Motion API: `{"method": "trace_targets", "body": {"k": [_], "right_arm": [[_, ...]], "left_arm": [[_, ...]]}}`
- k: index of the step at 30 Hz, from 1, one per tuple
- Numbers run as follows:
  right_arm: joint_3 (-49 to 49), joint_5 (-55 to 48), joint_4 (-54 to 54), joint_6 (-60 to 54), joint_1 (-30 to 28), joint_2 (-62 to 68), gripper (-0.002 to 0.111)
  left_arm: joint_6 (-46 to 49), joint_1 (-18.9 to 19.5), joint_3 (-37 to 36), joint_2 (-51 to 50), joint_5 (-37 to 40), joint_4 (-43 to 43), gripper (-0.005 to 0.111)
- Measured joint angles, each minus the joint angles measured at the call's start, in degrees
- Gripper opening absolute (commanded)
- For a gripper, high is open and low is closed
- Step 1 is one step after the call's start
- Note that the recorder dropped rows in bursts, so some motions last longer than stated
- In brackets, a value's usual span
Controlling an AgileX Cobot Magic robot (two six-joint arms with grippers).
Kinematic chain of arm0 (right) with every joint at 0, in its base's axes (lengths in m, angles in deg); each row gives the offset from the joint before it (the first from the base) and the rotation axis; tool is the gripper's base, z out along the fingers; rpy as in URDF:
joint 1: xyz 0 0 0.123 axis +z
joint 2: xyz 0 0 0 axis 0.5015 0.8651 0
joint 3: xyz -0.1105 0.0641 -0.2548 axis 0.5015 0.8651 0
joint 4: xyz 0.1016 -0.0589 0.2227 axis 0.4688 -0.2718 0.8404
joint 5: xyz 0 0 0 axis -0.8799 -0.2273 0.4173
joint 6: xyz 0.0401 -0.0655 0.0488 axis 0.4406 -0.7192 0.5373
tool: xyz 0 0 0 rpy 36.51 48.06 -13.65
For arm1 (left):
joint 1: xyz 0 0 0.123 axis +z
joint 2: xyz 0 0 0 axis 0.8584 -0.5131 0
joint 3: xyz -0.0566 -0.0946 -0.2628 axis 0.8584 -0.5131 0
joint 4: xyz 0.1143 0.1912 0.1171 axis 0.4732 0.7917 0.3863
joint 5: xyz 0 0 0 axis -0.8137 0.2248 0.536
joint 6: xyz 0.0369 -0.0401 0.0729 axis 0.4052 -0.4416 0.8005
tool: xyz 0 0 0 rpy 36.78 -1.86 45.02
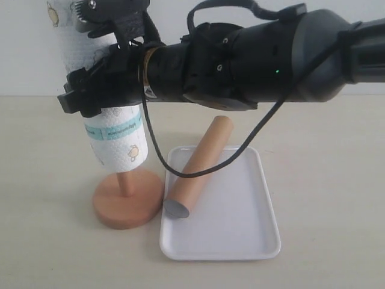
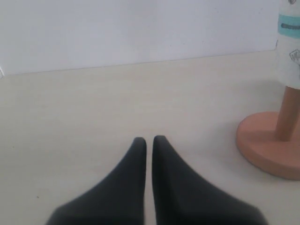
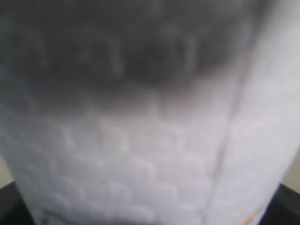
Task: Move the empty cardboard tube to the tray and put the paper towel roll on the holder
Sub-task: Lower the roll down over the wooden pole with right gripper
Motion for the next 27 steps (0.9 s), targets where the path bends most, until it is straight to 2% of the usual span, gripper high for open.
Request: {"method": "trace_targets", "body": {"k": [8, 10, 13, 15, 20, 27], "right_arm": [[0.00, 1.68, 0.23, 0.00, 0.00, 2.45, 0.002], [0.00, 0.95, 0.23, 0.00, 0.00, 2.45, 0.013], [0.00, -0.26, 0.47, 0.00, 0.00, 2.45, 0.044], [0.00, -1.85, 0.93, 0.00, 0.00, 2.45, 0.058], [0.00, -2.78, 1.28, 0.33, 0.00, 2.45, 0.073], [0.00, -3.89, 1.28, 1.46, 0.00, 2.45, 0.084]], "left_arm": [[0.00, 0.00, 0.00, 0.00, 0.00, 0.00, 0.004], [0.00, 0.00, 0.00, 0.00, 0.00, 0.00, 0.004], [0.00, 0.00, 0.00, 0.00, 0.00, 0.00, 0.004], [0.00, 0.00, 0.00, 0.00, 0.00, 0.00, 0.004], [0.00, 0.00, 0.00, 0.00, 0.00, 0.00, 0.004], [0.00, 0.00, 0.00, 0.00, 0.00, 0.00, 0.004]]}}
